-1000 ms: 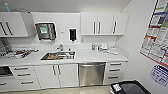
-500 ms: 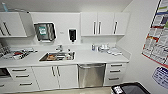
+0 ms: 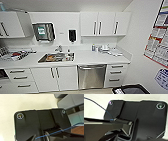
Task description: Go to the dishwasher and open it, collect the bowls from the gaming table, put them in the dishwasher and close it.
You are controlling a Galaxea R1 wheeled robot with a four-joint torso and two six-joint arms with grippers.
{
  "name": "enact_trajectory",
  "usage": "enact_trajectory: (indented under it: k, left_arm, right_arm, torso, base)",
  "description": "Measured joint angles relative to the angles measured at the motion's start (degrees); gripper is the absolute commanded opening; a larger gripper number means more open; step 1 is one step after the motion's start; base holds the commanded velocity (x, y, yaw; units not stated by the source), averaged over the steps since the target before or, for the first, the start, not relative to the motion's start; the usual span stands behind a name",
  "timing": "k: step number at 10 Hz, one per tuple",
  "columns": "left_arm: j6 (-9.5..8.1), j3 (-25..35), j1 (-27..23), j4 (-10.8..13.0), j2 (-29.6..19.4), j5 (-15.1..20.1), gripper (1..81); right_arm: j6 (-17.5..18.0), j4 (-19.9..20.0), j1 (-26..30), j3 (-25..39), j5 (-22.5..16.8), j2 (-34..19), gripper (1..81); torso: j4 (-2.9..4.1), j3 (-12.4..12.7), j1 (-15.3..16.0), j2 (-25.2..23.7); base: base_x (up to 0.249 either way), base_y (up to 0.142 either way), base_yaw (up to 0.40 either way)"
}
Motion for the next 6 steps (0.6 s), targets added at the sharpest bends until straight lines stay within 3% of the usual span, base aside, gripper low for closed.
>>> enact_trajectory:
  k: [6]
  left_arm:
    - [0.0,0.0,0.0,0.0,0.0,0.0,81.1]
  right_arm:
    - [0.0,0.0,0.02,-0.2,0.02,0.0,81.1]
  torso:
    - [0.0,0.0,0.0,0.0]
  base:
    - [0.081,0.0,0.0]
